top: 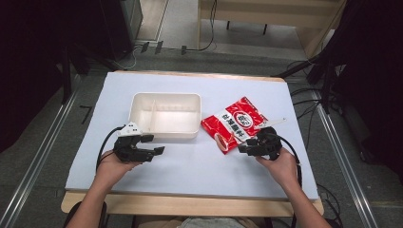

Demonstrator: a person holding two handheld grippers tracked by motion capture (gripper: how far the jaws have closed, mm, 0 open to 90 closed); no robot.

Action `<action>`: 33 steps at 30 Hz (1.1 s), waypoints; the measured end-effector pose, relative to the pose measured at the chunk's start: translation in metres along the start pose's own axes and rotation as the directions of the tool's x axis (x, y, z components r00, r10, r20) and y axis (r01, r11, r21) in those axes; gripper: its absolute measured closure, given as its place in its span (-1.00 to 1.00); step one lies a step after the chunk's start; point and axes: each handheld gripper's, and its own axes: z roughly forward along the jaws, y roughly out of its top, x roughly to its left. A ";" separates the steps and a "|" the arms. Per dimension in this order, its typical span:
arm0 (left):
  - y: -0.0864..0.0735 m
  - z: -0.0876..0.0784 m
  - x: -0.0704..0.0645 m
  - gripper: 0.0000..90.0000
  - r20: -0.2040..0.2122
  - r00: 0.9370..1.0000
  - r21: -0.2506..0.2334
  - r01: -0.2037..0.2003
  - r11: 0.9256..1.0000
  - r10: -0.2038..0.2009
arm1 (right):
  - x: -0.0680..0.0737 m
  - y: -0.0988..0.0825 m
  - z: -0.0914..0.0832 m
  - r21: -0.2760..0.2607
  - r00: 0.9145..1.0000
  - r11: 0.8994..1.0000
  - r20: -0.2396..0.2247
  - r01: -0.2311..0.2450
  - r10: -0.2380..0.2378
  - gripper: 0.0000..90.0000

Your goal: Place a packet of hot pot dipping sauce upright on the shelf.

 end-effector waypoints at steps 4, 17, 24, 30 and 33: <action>0.000 0.000 0.000 -0.26 0.000 1.000 0.001 -0.001 1.000 0.001 | -0.003 0.000 0.000 0.003 1.000 1.000 0.000 0.000 0.000 0.05; 0.001 0.000 -0.001 -0.26 0.004 1.000 0.001 -0.001 1.000 0.001 | -0.005 -0.001 0.001 0.017 1.000 1.000 -0.013 -0.014 0.014 0.07; 0.001 0.000 0.000 -0.26 0.006 1.000 0.000 -0.003 1.000 0.003 | -0.006 -0.002 0.000 0.014 0.999 1.000 -0.017 -0.027 0.027 0.08; 0.001 0.000 -0.001 -0.26 0.007 1.000 -0.002 0.000 1.000 0.000 | -0.006 -0.002 -0.001 0.015 0.999 0.999 -0.015 -0.030 0.030 0.09; 0.001 -0.001 -0.001 -0.26 0.003 1.000 -0.005 0.000 1.000 0.001 | -0.007 -0.002 -0.001 0.009 1.000 1.000 -0.013 -0.027 0.027 0.09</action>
